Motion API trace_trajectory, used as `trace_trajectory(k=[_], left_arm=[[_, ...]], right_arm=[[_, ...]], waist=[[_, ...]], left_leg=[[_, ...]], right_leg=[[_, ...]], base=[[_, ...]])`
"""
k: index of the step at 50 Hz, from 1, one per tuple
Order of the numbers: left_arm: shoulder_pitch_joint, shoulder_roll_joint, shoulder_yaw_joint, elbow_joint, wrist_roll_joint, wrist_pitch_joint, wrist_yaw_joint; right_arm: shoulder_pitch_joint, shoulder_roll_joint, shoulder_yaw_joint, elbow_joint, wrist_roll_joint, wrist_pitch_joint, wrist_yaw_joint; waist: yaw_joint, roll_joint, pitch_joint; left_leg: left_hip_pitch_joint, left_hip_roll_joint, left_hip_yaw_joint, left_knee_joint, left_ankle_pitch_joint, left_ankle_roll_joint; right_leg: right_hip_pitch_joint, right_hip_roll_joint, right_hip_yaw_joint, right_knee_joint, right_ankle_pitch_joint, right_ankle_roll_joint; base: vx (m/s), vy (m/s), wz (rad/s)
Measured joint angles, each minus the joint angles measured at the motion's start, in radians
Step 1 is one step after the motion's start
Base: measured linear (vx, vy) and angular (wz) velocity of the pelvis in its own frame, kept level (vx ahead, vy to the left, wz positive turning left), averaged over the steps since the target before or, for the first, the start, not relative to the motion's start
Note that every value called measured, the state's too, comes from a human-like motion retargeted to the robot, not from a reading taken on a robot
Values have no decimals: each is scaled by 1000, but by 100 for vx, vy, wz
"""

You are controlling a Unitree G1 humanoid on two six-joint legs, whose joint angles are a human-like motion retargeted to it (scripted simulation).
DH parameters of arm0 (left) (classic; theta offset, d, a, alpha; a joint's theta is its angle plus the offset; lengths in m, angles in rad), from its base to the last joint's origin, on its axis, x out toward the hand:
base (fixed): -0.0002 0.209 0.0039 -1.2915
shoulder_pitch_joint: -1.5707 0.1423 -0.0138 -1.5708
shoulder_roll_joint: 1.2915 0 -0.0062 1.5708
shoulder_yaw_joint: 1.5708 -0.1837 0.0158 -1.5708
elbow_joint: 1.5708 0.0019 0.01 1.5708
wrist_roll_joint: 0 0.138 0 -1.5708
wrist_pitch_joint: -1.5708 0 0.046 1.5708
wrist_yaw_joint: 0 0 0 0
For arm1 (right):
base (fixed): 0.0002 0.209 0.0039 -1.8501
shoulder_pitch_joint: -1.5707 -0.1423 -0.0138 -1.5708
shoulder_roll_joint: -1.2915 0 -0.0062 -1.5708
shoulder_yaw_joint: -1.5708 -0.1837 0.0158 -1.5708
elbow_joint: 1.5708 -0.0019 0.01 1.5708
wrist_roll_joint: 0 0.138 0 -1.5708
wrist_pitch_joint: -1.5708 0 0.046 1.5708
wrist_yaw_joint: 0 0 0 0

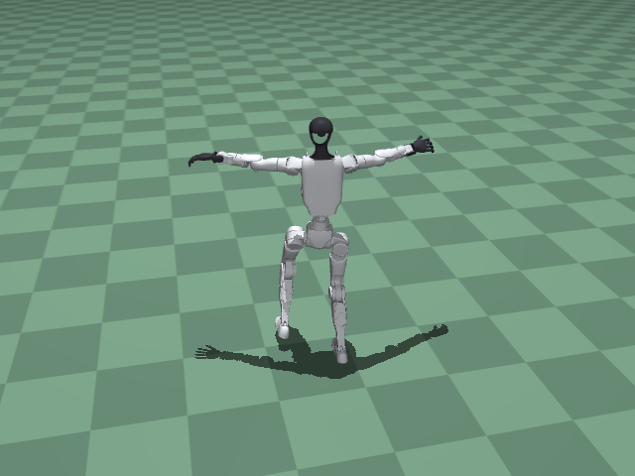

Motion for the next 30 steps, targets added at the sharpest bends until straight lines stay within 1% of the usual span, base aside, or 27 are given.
trace_trajectory(k=[2, 3, 5, 6, 7, 8, 10, 11, 12, 13, 15, 17, 18, 20, 22, 23, 25, 27, 28, 29, 30], left_arm=[[-11, -12, -31, -11, 16, 2, -3], [-10, -28, -40, -18, 20, -4, 1], [1, -67, -45, -35, 22, -24, 7], [12, -81, -43, -39, 15, -37, -3], [24, -90, -42, -42, 7, -49, -16], [38, -89, -39, -41, -7, -60, -36], [62, -69, -32, -29, -42, -76, -88], [68, -46, -25, -21, -74, -78, -112], [70, -22, -18, -15, -108, -79, -133], [66, 6, -11, -9, -144, -79, -145], [38, 61, 5, -10, -174, -77, -161], [-2, 105, 7, -14, -153, -60, -162], [-20, 120, 5, -13, -140, -51, -150], [-42, 127, 5, -11, -132, -26, -112], [-15, 90, 27, 2, -178, -13, -56], [11, 69, 46, 18, -186, -15, -45], [101, 11, 117, 51, -217, -38, -50], [188, -47, 180, 77, -241, -62, -92], [218, -71, 201, 86, -247, -70, -119], [237, -89, 215, 89, -245, -76, -137], [251, -104, 225, 90, -238, -80, -151]], right_arm=[[7, 32, 14, 16, -23, 4, -13], [27, 45, 4, 27, -37, 7, -18], [94, 67, -48, 47, -63, 21, -16], [134, 78, -86, 53, -72, 31, 1], [172, 89, -121, 56, -78, 39, 19], [204, 100, -152, 57, -78, 44, 42], [234, 114, -185, 55, -65, 45, 89], [229, 108, -187, 50, -48, 38, 102], [218, 97, -185, 43, -29, 30, 111], [196, 75, -174, 35, -7, 19, 109], [128, 15, -137, 23, 17, 4, 113], [46, -42, -90, 16, 22, 6, 106], [15, -60, -70, 16, 25, 9, 89], [-18, -72, -36, 21, 43, 18, 55], [10, -40, -39, 32, 68, 20, 25], [38, -16, -53, 35, 73, 27, 34], [119, 39, -110, 36, 62, 33, 72], [175, 82, -151, 35, 34, 33, 118], [191, 96, -162, 35, 14, 32, 141], [197, 102, -170, 35, -6, 32, 155], [200, 103, -175, 34, -26, 32, 165]], waist=[[-84, -5, -18], [-128, -6, -35], [-198, -13, -77], [-219, -22, -99], [-236, -31, -119], [-243, -40, -134], [-239, -41, -150], [-229, -28, -143], [-218, -9, -130], [-205, 20, -108], [-174, 84, -62], [-137, 103, -32], [-119, 95, -23], [-78, 65, -21], [-26, 46, -37], [1, 43, -49], [52, 50, -76], [82, 57, -100], [89, 54, -107], [88, 42, -107], [83, 26, -103]], left_leg=[[54, -15, -25, 21, -27, 10], [94, -33, -41, -3, -32, 5], [185, -84, -63, -97, -27, -12], [234, -115, -66, -163, -5, -21], [282, -145, -70, -230, 28, -30], [328, -174, -79, -298, 84, -41], [404, -216, -110, -412, 221, -67], [431, -212, -113, -458, 248, -79], [454, -197, -106, -504, 248, -90], [471, -159, -80, -548, 191, -98], [475, -73, -15, -621, 18, -97], [408, -41, 24, -615, -104, -51], [358, -43, 35, -589, -128, -23], [260, -55, 56, -562, -105, 2], [221, -48, 78, -653, 15, -22], [219, -37, 89, -728, 95, -37], [228, 1, 112, -894, 276, -69], [212, 29, 136, -979, 399, -117], [199, 30, 142, -986, 418, -145], [183, 14, 130, -956, 398, -152], [165, -9, 110, -907, 358, -150]], right_leg=[[-74, 13, -39, -24, 86, 11], [-84, 12, -61, -92, 149, 30], [-81, -3, -91, -283, 312, 85], [-85, -14, -87, -375, 411, 112], [-93, -21, -79, -456, 502, 134], [-109, -23, -62, -514, 580, 146], [-145, -9, -46, -552, 638, 146], [-154, 8, -55, -530, 604, 130], [-165, 26, -68, -490, 559, 113], [-179, 50, -89, -416, 492, 96], [-239, 78, -153, -166, 348, 77], [-307, 36, -192, 134, 229, 64], [-320, 6, -186, 248, 184, 59], [-303, -41, -144, 367, 130, 61], [-210, -45, -91, 306, 145, 87], [-152, -32, -61, 236, 176, 105], [-26, 22, 20, 60, 287, 141], [84, 54, 82, -124, 423, 162], [131, 48, 84, -215, 469, 162], [172, 25, 56, -304, 472, 160], [210, -7, 14, -393, 453, 157]], base=[[-109, -27, 105], [-103, -20, 136], [-103, -12, 123], [-106, -6, 77], [-111, -4, 29], [-115, -4, -14], [-123, -5, -72], [-129, -6, -101], [-133, -6, -106], [-135, -6, -99], [-134, -7, -87], [-127, -13, -67], [-121, -19, -54], [-115, -24, -51], [-109, -30, -67], [-108, -35, -80], [-110, -41, -81], [-115, -46, -48], [-121, -48, -6], [-125, -49, 26], [-131, -48, 58]])
